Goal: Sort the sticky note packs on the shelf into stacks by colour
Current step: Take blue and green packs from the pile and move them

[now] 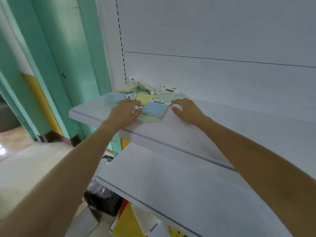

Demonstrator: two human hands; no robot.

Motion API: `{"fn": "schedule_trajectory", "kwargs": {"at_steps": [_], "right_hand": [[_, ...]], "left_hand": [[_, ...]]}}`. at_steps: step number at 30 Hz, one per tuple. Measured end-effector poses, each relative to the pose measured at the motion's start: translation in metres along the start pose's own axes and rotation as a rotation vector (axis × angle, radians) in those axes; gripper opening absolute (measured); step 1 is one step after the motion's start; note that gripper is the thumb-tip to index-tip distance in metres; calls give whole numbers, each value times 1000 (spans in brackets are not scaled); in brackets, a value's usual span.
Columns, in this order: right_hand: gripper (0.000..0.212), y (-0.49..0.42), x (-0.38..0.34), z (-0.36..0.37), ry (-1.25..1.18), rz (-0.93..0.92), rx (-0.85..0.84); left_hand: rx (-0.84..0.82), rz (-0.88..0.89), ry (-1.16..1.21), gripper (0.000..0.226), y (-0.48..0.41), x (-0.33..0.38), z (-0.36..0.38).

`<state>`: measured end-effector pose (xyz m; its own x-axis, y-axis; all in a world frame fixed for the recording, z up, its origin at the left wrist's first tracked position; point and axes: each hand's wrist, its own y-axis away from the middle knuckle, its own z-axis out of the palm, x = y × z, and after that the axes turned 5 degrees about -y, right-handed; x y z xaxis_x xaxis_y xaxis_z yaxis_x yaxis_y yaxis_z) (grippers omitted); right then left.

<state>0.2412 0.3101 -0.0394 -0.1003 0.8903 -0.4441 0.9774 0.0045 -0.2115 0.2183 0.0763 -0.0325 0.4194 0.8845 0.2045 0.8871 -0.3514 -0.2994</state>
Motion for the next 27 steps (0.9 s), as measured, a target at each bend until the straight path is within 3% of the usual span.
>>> {"fn": "schedule_trajectory", "kwargs": {"at_steps": [3,7,10,16,21,27], "right_hand": [[42,-36,0,4,-90,97,58],[47,-86,-1,10,-188,231,89],[51,-110,-1,16,-196,328,67],[48,-131,-4,20,-354,444,106],[42,-125,5,14,-594,467,203],[40,-96,9,11,-704,468,351]], "left_hand": [[-17,65,-5,48,-29,-2,6],[-190,41,-32,75,-60,6,13],[-251,39,51,83,-77,6,18],[-391,81,422,62,-108,-14,6],[-310,38,619,46,-139,-48,2],[-257,-94,815,48,-147,-63,13]]}}
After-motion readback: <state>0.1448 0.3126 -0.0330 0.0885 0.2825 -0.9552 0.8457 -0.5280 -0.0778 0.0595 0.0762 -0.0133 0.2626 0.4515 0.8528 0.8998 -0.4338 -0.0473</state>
